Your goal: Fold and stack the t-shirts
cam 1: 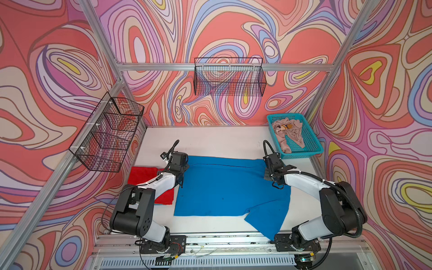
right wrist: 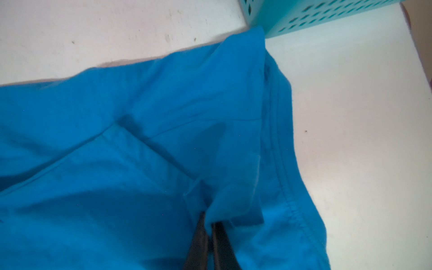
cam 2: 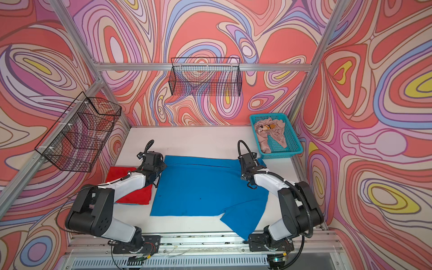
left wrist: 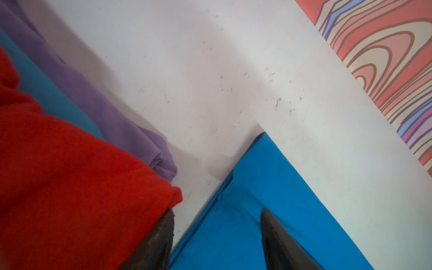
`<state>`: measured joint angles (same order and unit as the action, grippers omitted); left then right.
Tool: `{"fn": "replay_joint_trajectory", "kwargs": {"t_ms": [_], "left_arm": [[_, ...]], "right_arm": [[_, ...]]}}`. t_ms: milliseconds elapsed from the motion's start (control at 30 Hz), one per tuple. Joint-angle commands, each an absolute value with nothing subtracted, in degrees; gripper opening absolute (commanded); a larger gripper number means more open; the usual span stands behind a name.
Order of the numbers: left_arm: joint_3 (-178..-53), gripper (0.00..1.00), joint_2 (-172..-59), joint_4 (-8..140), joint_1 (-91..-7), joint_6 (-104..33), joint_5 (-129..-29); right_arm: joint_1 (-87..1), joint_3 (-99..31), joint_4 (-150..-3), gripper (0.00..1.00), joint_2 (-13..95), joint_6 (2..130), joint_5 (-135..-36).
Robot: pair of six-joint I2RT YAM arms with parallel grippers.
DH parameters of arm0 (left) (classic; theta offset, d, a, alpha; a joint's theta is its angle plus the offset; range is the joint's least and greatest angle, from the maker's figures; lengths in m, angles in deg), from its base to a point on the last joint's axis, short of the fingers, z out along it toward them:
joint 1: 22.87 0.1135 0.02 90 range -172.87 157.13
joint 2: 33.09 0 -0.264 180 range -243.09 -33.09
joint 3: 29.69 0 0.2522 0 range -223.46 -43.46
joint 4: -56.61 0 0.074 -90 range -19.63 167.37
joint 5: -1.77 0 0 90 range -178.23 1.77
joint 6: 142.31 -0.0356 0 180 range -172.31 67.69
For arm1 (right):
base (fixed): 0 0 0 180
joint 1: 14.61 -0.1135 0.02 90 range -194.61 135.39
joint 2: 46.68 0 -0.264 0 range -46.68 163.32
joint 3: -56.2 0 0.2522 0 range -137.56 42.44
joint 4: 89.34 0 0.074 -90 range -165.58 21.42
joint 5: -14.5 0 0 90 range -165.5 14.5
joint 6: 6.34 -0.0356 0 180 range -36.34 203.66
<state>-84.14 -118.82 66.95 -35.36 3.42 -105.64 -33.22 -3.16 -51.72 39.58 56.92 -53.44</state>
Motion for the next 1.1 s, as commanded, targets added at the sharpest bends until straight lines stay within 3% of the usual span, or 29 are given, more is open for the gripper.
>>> {"fn": "replay_joint_trajectory", "kwargs": {"t_ms": [0, 233, 333, 433, 600, 867, 1000, 1067], "left_arm": [[-83.96, 0.62, -117.29, 69.43, -35.31, 8.0, -105.44], [-93.02, 0.62, -118.88, 78.17, -35.09, 3.67, -103.3], [-96.48, 0.62, -118.69, 82.87, -34.82, 2.54, -102.06], [-96.72, 0.63, -116.88, 84.95, -34.65, 3.04, -100.78], [-98.25, 0.77, -113.64, 94.11, -34.0, 2.1, -98.69], [-95.59, 0.88, -103.79, 99.49, -32.53, -1.69, -94.48], [-95.66, 1.0, -101.96, 103.47, -31.92, -5.86, -92.12], [-96.21, 1.0, -101.31, 106.28, -31.58, -7.64, -92.2]], "right_arm": [[-33.87, -2.46, -50.46, 0.06, 38.23, 54.98, -53.42], [-33.86, -7.76, -44.81, 0.52, 33.26, 53.64, -56.25], [-33.71, -10.68, -44.67, 0.66, 32.97, 54.84, -56.63], [-32.63, -14.32, -44.75, 0.68, 37.22, 57.07, -58.55], [-29.73, -18.0, -43.8, 0.66, 42.02, 58.17, -63.3], [-30.19, -7.63, -43.78, 0.64, 29.84, 53.32, -69.97], [-30.51, -1.29, -40.69, 0.66, 23.77, 50.44, -71.61], [-30.51, 1.24, -38.94, 0.67, 21.02, 49.57, -71.84]]}}
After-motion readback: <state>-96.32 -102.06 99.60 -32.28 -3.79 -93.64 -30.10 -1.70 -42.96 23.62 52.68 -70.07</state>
